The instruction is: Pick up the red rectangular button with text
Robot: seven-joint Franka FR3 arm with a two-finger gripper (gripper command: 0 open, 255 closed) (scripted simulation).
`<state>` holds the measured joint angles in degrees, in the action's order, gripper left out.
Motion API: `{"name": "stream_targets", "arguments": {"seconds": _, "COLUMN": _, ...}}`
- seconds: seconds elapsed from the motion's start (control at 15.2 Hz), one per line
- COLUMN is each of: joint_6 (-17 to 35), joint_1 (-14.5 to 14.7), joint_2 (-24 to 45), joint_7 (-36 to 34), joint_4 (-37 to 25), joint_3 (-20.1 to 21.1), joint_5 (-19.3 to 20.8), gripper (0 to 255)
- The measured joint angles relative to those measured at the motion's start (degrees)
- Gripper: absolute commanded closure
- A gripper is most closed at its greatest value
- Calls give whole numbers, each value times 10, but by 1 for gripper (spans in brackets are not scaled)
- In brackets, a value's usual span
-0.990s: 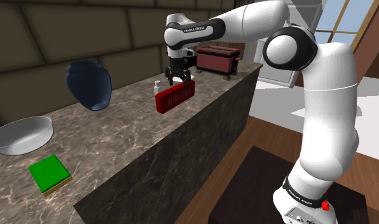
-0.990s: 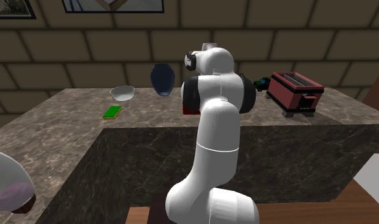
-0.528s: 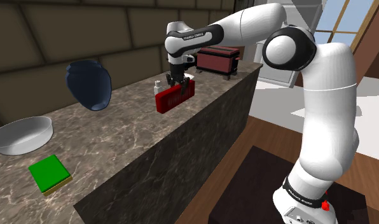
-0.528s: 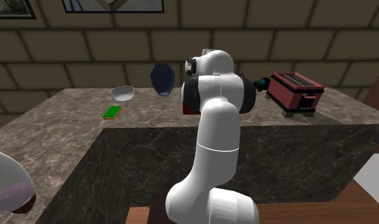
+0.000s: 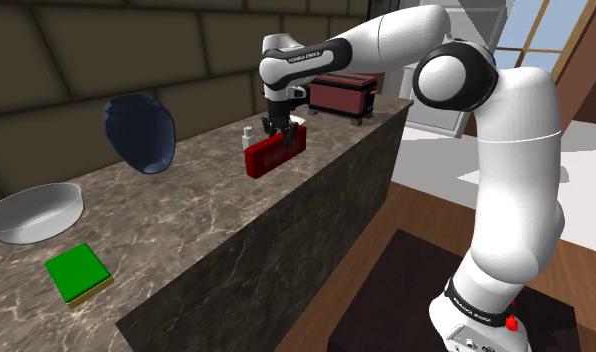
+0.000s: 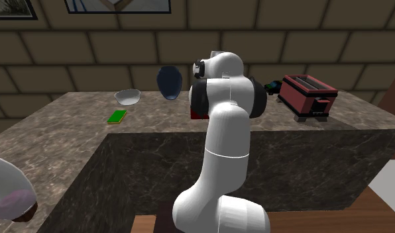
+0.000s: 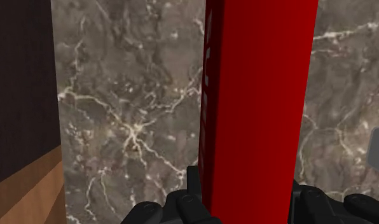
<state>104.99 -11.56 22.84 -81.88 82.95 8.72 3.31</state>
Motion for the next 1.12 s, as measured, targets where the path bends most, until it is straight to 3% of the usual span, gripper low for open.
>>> {"name": "stream_targets", "arguments": {"seconds": 1.12, "joint_6": -116, "joint_1": 5, "joint_2": 7, "joint_7": 2, "joint_4": -122, "joint_3": 1, "joint_5": 0, "gripper": 255}}
